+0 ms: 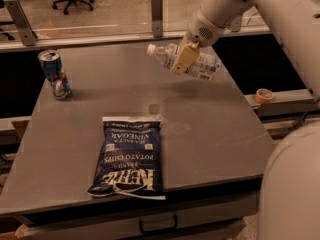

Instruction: Place blue plastic bottle upright

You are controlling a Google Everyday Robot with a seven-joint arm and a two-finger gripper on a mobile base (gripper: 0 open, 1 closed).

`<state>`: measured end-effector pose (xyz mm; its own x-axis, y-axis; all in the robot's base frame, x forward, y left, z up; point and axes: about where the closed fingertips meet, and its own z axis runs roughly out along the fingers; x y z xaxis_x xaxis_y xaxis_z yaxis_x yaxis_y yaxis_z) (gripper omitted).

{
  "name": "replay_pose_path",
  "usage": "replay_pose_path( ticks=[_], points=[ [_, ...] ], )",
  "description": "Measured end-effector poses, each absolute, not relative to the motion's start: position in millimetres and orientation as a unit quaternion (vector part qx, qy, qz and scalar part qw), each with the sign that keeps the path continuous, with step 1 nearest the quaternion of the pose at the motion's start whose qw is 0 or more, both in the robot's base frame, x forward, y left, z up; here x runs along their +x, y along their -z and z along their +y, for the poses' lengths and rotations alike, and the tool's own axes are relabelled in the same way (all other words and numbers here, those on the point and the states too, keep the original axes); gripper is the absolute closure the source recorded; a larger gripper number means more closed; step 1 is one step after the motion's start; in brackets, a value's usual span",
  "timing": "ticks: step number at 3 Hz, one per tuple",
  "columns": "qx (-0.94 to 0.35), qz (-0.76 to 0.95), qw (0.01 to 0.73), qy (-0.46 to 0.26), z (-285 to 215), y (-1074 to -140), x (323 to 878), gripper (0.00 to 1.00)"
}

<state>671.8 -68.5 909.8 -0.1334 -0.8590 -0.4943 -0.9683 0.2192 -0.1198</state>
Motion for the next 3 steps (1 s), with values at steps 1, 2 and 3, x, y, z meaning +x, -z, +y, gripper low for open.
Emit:
replay_pose_path(
  ticks=[1, 2, 3],
  points=[
    [-0.620, 0.700, 0.303, -0.184, -73, -950, 651, 1.00],
    [-0.606, 0.654, 0.370, -0.263, -85, -990, 636, 1.00],
    [-0.602, 0.636, 0.391, -0.285, -77, -1009, 633, 1.00]
  ],
)
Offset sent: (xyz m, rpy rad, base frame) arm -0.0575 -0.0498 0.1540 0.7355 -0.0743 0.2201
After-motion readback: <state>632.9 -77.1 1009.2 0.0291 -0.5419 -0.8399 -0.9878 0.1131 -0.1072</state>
